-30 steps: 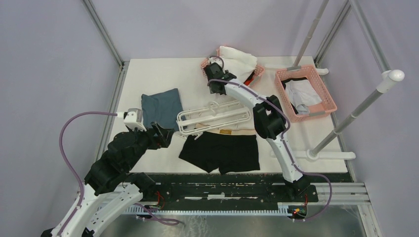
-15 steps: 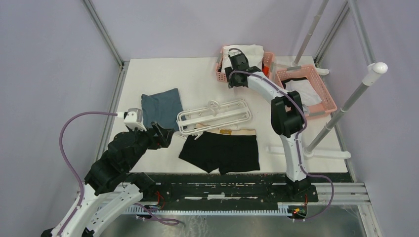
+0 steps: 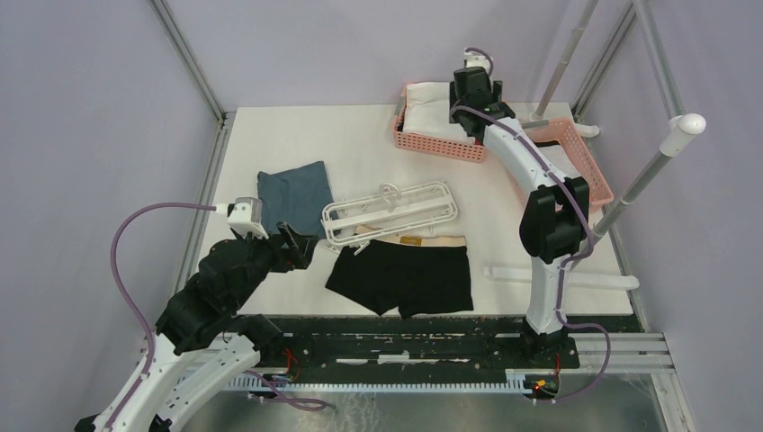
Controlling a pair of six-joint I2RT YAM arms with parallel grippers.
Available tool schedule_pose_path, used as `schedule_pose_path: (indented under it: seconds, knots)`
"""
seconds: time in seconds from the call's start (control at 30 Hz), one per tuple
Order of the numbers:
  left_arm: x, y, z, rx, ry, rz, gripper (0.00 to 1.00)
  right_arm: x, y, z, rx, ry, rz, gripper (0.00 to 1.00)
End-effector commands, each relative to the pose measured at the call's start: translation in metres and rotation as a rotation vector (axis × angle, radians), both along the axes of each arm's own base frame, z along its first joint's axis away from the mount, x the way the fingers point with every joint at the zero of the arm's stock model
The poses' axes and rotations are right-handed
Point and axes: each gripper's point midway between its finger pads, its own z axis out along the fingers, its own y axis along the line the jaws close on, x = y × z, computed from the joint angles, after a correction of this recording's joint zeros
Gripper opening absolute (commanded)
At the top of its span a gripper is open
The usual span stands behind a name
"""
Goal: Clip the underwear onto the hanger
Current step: Move the bin to the center of the board.
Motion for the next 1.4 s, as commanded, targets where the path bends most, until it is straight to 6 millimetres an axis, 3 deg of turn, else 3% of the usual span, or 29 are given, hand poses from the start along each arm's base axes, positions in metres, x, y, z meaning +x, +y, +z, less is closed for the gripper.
schedule_pose_path:
  seconds: [0.0,0.17,0.4,0.8,0.93,1.07,1.27,1.37]
  knots:
    - [0.004,-0.001,0.007,-0.025,-0.028,0.013,0.90,0.000,-0.064,-0.021,0.078,0.048,-0.248,0.80]
    - [0.005,-0.002,0.006,-0.022,-0.021,0.011,0.90,0.009,-0.074,-0.044,0.288,0.077,-0.276,0.82]
    - [0.004,-0.001,0.006,-0.025,-0.024,0.012,0.90,0.027,-0.062,-0.074,0.520,0.129,-0.232,0.84]
    - [0.004,-0.001,0.006,-0.027,-0.026,0.016,0.90,0.037,-0.067,-0.104,0.484,0.187,-0.277,0.83]
    - [0.005,0.000,0.004,-0.024,-0.024,0.020,0.90,0.057,-0.036,-0.095,0.459,0.136,-0.085,0.83]
    - [0.007,-0.001,0.003,-0.021,-0.019,0.024,0.90,0.071,0.022,-0.081,0.461,0.083,0.157,0.83]
    - [0.006,0.001,0.001,-0.021,-0.018,0.031,0.90,0.079,0.106,-0.066,0.501,0.046,0.378,0.83]
    - [0.006,0.002,0.002,-0.024,-0.021,0.034,0.90,0.085,0.114,-0.058,0.486,0.005,0.372,0.83]
